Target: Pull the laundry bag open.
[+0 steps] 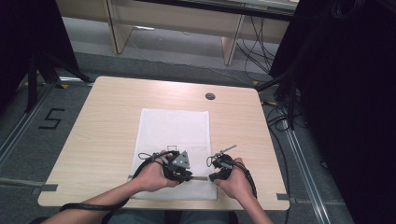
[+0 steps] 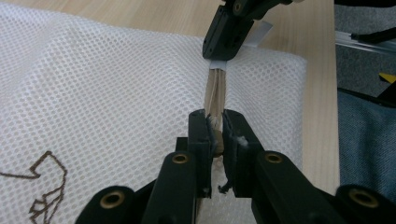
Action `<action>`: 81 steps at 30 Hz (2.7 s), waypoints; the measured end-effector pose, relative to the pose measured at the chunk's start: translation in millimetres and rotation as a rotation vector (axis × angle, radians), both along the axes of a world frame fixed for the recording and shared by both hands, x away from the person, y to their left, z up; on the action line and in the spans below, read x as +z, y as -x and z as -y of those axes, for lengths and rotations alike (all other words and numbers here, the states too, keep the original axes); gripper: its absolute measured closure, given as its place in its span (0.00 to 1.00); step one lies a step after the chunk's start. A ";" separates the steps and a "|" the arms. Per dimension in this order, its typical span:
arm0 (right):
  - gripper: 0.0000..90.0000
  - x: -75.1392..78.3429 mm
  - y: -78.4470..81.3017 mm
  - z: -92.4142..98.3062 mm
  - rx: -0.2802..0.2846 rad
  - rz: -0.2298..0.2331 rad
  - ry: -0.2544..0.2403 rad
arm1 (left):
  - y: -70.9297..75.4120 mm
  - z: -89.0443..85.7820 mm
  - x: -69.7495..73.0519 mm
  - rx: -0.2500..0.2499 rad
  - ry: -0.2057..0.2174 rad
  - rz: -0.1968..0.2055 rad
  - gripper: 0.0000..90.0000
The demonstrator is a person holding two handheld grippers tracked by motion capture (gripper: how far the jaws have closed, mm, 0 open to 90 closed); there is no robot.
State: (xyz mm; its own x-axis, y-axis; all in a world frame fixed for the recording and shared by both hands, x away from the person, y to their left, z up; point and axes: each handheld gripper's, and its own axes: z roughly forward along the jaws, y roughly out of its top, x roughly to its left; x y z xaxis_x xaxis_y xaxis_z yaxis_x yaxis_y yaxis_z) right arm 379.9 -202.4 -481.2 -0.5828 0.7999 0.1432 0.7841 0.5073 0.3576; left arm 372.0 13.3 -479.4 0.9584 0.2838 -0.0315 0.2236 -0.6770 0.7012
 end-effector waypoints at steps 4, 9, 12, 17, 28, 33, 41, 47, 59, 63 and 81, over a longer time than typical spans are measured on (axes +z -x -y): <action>1.00 0.0 -0.1 -0.1 0.000 -0.001 0.000 | 0.2 -0.2 0.0 -0.003 0.002 -0.003 0.91; 1.00 0.0 0.0 -0.2 0.000 -0.001 0.002 | -0.5 -2.7 1.1 -0.012 -0.002 0.007 0.91; 1.00 0.1 0.0 -0.3 -0.001 -0.001 0.003 | 1.1 -3.8 0.5 0.001 0.004 -0.009 0.91; 1.00 0.1 0.1 -0.3 -0.004 -0.001 0.003 | 1.0 -4.5 1.4 -0.009 -0.003 0.001 0.91; 1.00 0.3 0.1 -1.1 -0.002 -0.004 0.011 | 1.5 -8.2 2.1 -0.008 -0.001 -0.004 0.91; 1.00 0.5 0.4 -1.8 -0.011 -0.005 0.016 | 1.2 -8.3 2.3 -0.020 -0.003 0.004 0.91; 1.00 0.5 0.4 -1.5 -0.013 -0.008 0.011 | 2.8 -12.8 3.1 -0.011 -0.004 -0.008 0.91; 1.00 1.0 1.4 -2.6 -0.023 -0.014 0.014 | 2.7 -14.6 4.0 -0.016 -0.010 -0.001 0.91; 1.00 0.7 1.1 -2.1 -0.021 -0.008 0.013 | 1.7 -19.4 1.7 -0.006 -0.022 -0.029 0.91; 1.00 1.0 1.6 -2.3 -0.029 -0.013 0.014 | 1.0 -21.3 1.8 -0.014 -0.036 -0.023 0.91; 1.00 0.7 1.8 -2.4 -0.034 -0.011 0.011 | 2.0 -25.2 2.1 -0.015 -0.025 -0.030 0.91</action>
State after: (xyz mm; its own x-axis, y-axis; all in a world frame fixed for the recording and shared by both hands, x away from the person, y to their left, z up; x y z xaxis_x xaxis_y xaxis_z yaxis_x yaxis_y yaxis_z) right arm 378.1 -200.0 -480.6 -0.5536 0.8208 0.1406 0.8048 0.4839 0.3437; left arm 370.0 38.5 -477.3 0.9611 0.2709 -0.0534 0.2342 -0.6975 0.6772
